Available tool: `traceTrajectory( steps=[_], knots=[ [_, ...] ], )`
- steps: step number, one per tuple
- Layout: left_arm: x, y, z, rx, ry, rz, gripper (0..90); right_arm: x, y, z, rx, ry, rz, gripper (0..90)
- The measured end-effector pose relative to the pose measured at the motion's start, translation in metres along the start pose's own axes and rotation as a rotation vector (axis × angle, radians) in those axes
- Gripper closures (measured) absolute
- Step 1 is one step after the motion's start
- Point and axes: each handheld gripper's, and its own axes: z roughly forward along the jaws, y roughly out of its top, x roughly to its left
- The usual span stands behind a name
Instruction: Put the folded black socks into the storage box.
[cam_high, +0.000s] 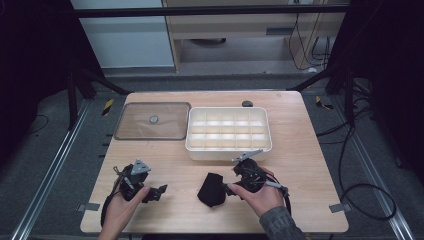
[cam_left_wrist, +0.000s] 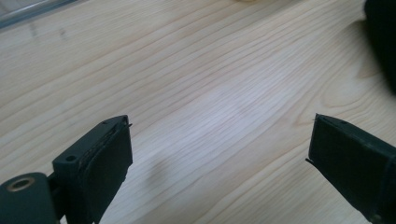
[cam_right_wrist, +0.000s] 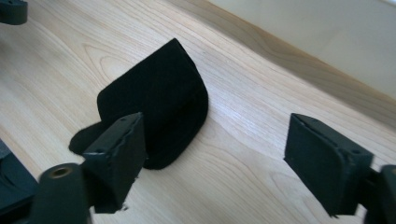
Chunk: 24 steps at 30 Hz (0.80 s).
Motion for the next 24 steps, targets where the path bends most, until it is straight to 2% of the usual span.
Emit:
traceTrajectory(
  steps=[2, 3, 8, 11, 13, 17, 21, 22, 24],
  knots=[
    [0.005, -0.003, 0.0, 0.009, 0.013, -0.002, 5.6, 0.0, 0.001, 0.003, -0.001, 0.002, -0.004, 25.8],
    [0.015, -0.011, -0.002, 0.029, 0.052, -0.02, 5.6, 0.0, 0.002, 0.007, -0.002, 0.004, 0.006, 28.1],
    [0.038, -0.034, -0.002, 0.07, 0.109, -0.085, 6.1, 0.003, 0.011, 0.01, -0.02, 0.019, 0.01, 31.2],
    [0.043, -0.038, -0.002, 0.068, 0.112, -0.098, 6.1, 0.006, 0.016, 0.012, -0.02, 0.022, 0.008, 32.2],
    [0.046, -0.041, -0.001, 0.037, 0.103, -0.132, 5.5, 0.007, 0.018, 0.016, -0.01, 0.015, 0.01, 32.5],
    [0.046, -0.041, 0.001, 0.043, 0.119, -0.097, 4.3, 0.006, 0.018, 0.024, 0.0, 0.025, 0.03, 32.8],
    [0.047, -0.042, 0.004, 0.019, 0.128, -0.101, 1.7, 0.004, 0.016, 0.029, 0.009, 0.031, 0.043, 32.8],
    [0.046, -0.042, 0.006, 0.0, 0.129, -0.098, 1.1, 0.005, 0.015, 0.032, 0.006, 0.032, 0.049, 32.8],
    [0.046, -0.043, 0.006, -0.002, 0.128, -0.094, 0.6, 0.006, 0.014, 0.034, 0.004, 0.035, 0.043, 32.8]
  ],
)
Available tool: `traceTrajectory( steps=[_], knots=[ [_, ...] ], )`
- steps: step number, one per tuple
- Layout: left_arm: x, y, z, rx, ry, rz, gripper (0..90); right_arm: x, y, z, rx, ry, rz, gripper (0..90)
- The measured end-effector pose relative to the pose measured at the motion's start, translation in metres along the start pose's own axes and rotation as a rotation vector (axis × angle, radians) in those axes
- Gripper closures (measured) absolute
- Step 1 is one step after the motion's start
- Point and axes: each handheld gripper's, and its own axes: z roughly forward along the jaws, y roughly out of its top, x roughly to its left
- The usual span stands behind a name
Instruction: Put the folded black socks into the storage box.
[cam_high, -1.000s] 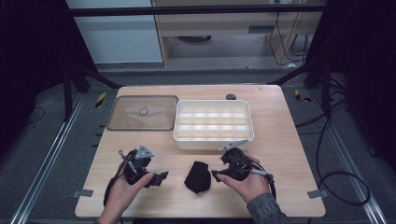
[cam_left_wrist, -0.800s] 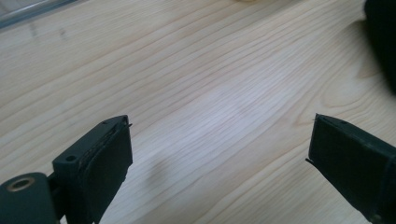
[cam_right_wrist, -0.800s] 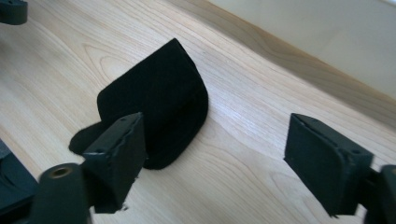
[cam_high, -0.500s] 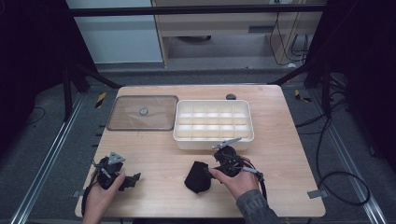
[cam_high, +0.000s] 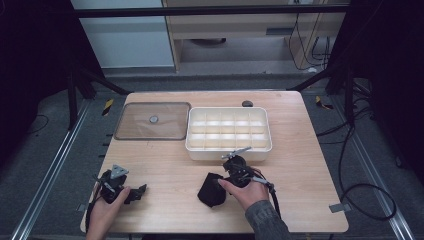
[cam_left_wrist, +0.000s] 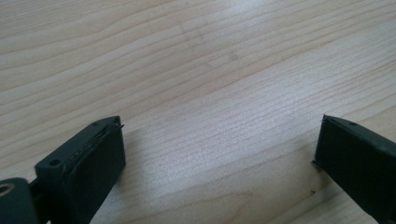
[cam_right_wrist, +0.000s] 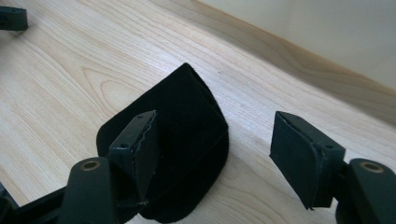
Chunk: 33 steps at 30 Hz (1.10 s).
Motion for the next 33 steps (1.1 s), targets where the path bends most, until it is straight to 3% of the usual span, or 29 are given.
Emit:
traceTrajectory(
  steps=[11, 23, 33],
  knots=[
    [-0.002, -0.002, 0.002, -0.025, -0.001, -0.004, 0.0, 0.005, 0.0, 0.004, -0.001, 0.02, 0.0, 32.1],
    [-0.002, -0.002, 0.002, -0.028, -0.004, -0.002, 0.0, 0.009, -0.01, 0.016, 0.041, 0.02, 0.008, 33.1],
    [-0.003, -0.002, 0.003, -0.035, -0.005, -0.004, 0.0, 0.007, -0.021, 0.023, 0.026, 0.072, 0.069, 35.2]
  ],
)
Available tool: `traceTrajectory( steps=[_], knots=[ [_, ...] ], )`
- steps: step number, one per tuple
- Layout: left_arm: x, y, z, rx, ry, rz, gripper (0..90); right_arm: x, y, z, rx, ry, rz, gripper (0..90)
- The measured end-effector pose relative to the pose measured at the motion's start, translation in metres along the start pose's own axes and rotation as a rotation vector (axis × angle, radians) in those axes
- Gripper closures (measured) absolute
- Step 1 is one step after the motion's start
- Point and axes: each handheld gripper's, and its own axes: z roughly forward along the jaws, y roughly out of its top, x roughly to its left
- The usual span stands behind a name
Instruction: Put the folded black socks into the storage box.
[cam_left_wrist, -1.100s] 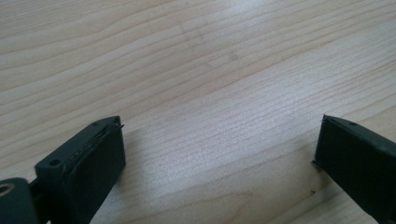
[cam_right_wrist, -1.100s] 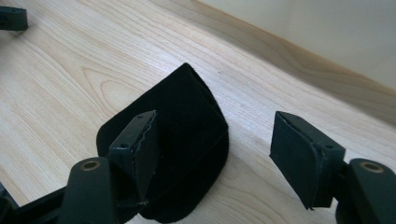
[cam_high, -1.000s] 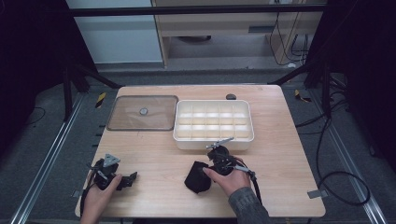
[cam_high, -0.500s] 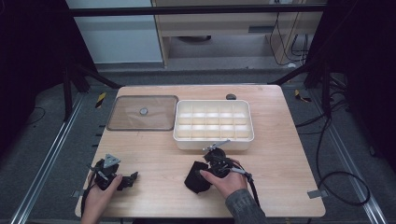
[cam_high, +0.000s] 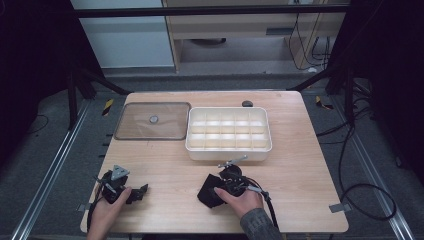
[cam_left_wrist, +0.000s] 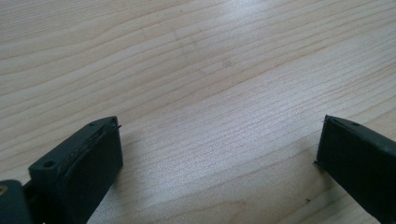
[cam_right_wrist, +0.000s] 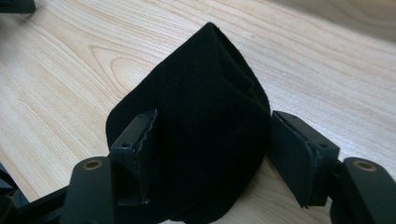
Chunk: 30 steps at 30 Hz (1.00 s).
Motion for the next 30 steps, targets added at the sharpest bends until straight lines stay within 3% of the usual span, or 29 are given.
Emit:
traceTrajectory(
  steps=[4, 5, 7, 9, 14, 19, 21, 22, 23, 24, 25, 29, 30],
  knots=[
    [0.0, 0.0, 0.0, -0.001, -0.001, 0.001, 0.0, -0.001, -0.002, 0.002, -0.01, 0.037, 0.007, 42.4],
    [0.0, 0.0, 0.0, -0.001, -0.001, 0.001, 0.0, 0.0, -0.002, 0.001, -0.01, 0.056, 0.0, 49.6],
    [0.0, 0.0, 0.0, -0.001, -0.001, 0.002, 0.0, 0.0, -0.002, 0.001, -0.005, 0.067, 0.0, 52.0],
    [0.0, 0.0, 0.0, -0.001, -0.002, 0.002, 0.0, 0.002, 0.0, 0.001, -0.001, 0.096, -0.02, 60.4],
    [0.0, 0.0, 0.0, -0.002, -0.002, 0.003, 0.0, 0.006, 0.002, -0.003, -0.016, 0.09, -0.067, 66.1],
    [0.0, 0.0, 0.0, -0.001, -0.004, 0.004, 0.0, 0.003, 0.004, -0.021, -0.055, 0.05, -0.092, 66.2],
    [0.0, 0.0, 0.0, -0.002, -0.005, 0.005, 0.0, -0.003, 0.005, -0.039, -0.079, -0.005, -0.114, 66.1],
    [0.0, 0.0, 0.001, -0.003, -0.005, 0.005, 0.0, -0.003, 0.005, -0.039, -0.079, -0.005, -0.114, 66.1],
    [0.0, 0.001, 0.0, 0.002, -0.005, 0.01, 0.0, -0.008, 0.003, -0.052, -0.091, -0.055, -0.121, 66.1],
    [0.0, 0.001, 0.001, 0.002, -0.007, 0.011, 0.0, -0.008, 0.003, -0.052, -0.091, -0.055, -0.121, 66.1],
    [0.0, 0.001, 0.001, 0.002, -0.007, 0.011, 0.0, -0.014, 0.0, -0.062, -0.089, -0.093, -0.132, 66.0],
    [0.0, 0.0, 0.001, -0.006, -0.006, 0.01, 0.0, -0.025, -0.006, -0.078, -0.101, -0.128, -0.128, 65.8],
    [0.0, 0.0, 0.001, -0.009, -0.006, 0.008, 0.0, -0.034, -0.01, -0.089, -0.112, -0.154, -0.122, 65.8]
  ],
)
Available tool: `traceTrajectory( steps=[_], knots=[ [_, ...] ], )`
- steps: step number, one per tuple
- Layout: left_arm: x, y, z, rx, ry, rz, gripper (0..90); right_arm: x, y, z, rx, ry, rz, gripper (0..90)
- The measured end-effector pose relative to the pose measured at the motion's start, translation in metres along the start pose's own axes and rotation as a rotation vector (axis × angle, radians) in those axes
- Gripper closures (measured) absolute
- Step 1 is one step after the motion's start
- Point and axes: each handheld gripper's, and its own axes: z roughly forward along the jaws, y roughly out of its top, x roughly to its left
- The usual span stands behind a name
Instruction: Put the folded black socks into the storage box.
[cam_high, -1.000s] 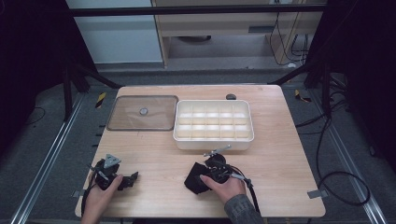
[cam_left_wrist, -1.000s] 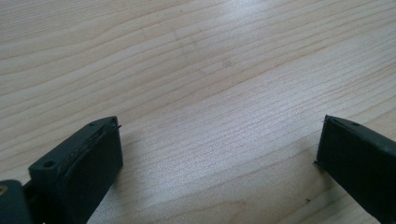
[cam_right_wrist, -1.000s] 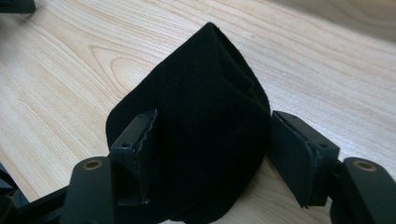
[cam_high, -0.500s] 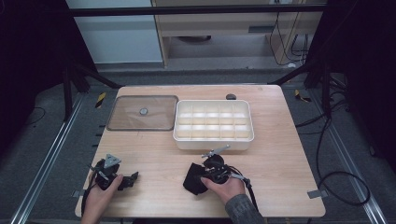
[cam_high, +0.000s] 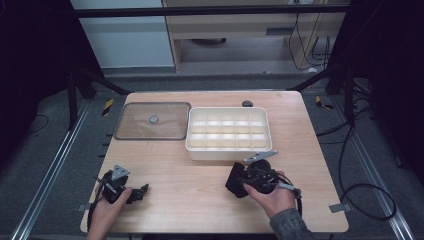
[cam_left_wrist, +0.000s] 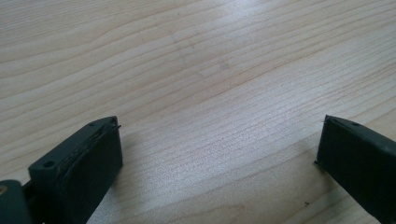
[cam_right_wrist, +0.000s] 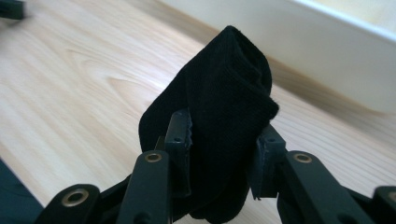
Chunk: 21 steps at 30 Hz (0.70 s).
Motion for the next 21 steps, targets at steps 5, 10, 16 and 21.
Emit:
traceTrajectory(
  steps=[5, 10, 16, 21],
  knots=[
    [0.0, 0.0, 0.0, -0.004, 0.002, -0.003, 0.0, -0.03, -0.011, -0.022, -0.009, -0.056, 0.046, 65.6],
    [-0.001, -0.001, 0.0, -0.008, 0.003, -0.006, 0.0, -0.055, -0.016, -0.037, -0.028, -0.085, 0.094, 65.5],
    [-0.001, -0.001, 0.0, -0.011, 0.003, -0.007, 0.0, -0.089, -0.022, -0.052, -0.016, -0.125, 0.163, 65.4],
    [-0.001, -0.001, 0.0, -0.009, 0.004, -0.007, 0.0, -0.107, -0.016, -0.064, -0.025, -0.173, 0.175, 65.0]
  ],
)
